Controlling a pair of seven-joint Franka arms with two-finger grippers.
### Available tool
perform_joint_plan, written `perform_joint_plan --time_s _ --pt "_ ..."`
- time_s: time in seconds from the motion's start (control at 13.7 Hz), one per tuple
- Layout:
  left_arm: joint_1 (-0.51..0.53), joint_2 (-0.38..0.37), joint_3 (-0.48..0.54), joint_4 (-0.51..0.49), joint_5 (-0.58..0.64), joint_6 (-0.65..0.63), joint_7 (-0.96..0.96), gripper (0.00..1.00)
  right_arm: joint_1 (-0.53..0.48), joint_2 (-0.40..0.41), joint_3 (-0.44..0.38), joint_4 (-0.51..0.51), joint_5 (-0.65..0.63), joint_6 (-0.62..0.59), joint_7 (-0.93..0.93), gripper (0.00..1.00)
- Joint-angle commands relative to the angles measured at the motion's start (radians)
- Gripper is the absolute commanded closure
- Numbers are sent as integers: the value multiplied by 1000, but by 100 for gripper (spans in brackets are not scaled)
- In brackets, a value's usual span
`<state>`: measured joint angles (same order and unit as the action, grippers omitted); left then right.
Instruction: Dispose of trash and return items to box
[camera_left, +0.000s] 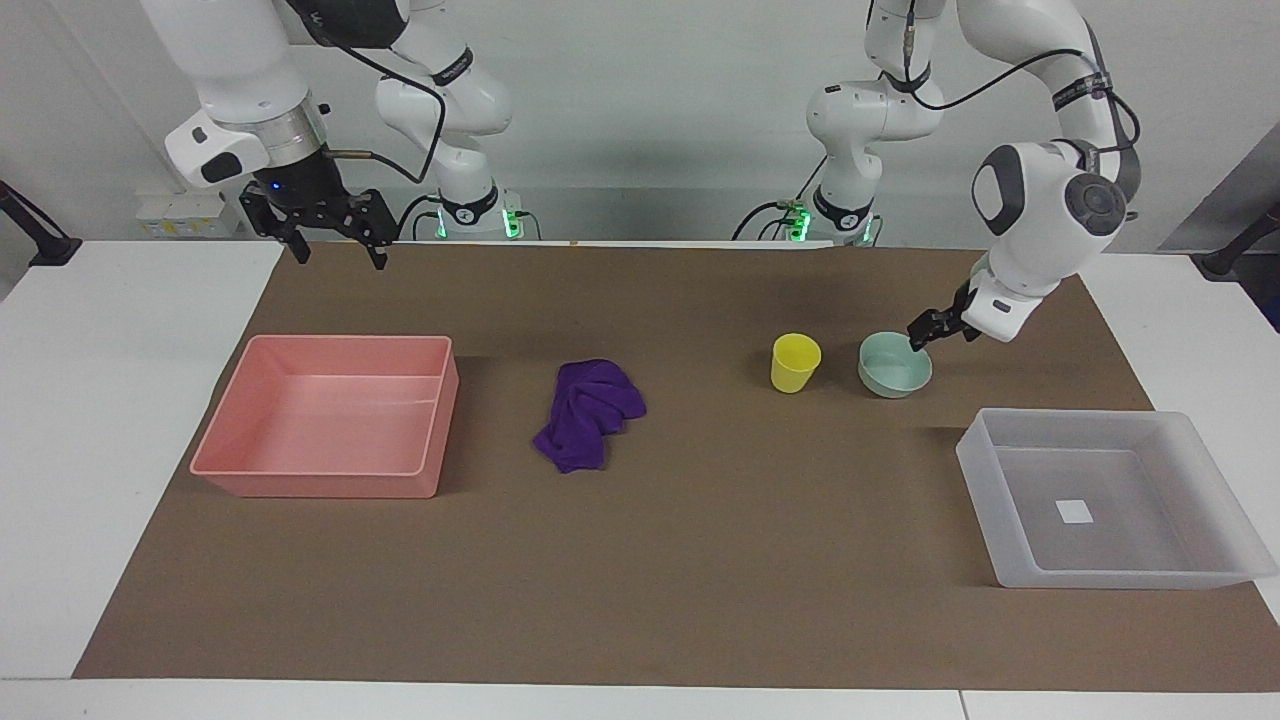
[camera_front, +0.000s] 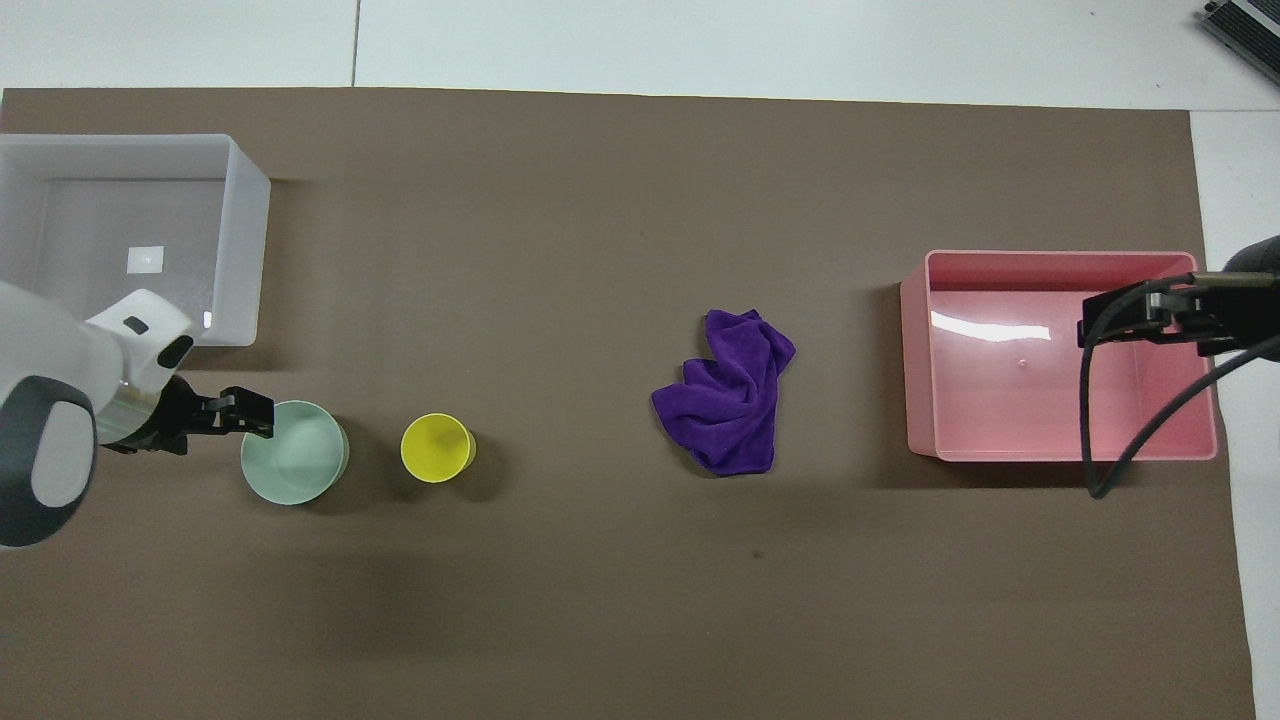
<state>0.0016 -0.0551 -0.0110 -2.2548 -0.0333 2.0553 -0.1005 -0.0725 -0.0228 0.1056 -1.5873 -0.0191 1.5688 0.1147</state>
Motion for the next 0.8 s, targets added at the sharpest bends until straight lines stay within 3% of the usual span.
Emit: perform_joint_plan --time_s 0.0,0.22,0.29,0.44,0.51,0.73 --pt "0 -46 10 -159 -13 181 89 0 11 -23 2 -82 16 98 -9 0" --pt "-2 3 10 -166 -16 235 94 4 66 -11 2 -183 -5 261 6 0" --pt "0 9 10 -164 -16 244 96 21 69 -3 2 -216 -5 320 19 0" --pt "-6 21 10 -155 -17 230 97 92 123 42 2 -234 -7 388 23 0" --pt "-5 24 10 -155 -17 223 99 100 141 72 2 -238 -12 416 23 0" --pt "-3 27 10 -140 -17 188 99 100 206 150 2 -247 -15 488 29 0"
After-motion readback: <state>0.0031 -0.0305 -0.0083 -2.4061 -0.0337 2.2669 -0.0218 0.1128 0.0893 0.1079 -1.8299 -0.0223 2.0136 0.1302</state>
